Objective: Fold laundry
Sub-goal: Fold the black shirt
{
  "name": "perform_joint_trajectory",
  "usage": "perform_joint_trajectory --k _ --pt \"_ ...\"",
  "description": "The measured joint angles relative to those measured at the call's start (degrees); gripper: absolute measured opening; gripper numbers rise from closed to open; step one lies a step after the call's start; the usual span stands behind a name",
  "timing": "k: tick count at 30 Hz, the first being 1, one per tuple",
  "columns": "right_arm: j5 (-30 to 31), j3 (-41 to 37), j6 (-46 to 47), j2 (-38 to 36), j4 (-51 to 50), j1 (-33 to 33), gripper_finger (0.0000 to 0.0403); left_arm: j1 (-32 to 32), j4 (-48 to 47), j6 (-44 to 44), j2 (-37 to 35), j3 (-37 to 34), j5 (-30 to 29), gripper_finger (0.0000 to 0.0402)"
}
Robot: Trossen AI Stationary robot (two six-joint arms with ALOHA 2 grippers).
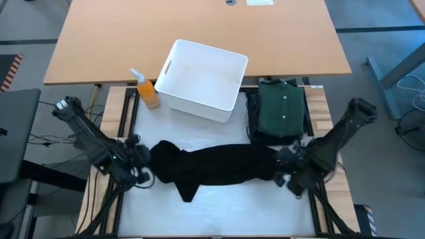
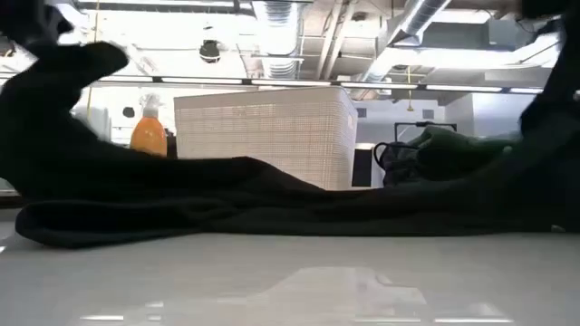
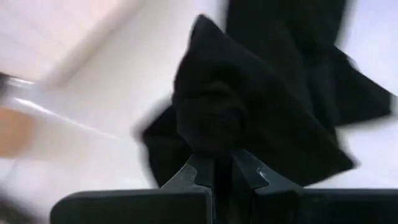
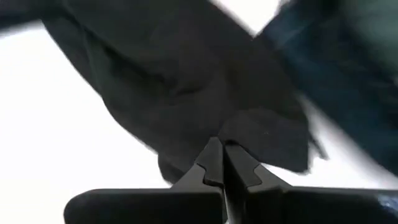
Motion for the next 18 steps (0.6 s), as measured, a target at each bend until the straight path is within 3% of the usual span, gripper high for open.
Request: perform_joint_trajectory --k 5,18 --pt "-9.37 -3.55 -7.32 -0.05 10.31 -4.70 0.0014 2.44 12.24 4.30 -1.71 -8.01 10.15 0.0000" --pt "-12.89 -1.72 -24.07 -2.12 16.40 -17.20 0.0014 10.87 24.28 17.98 -3.34 -10.30 13.72 0.0000"
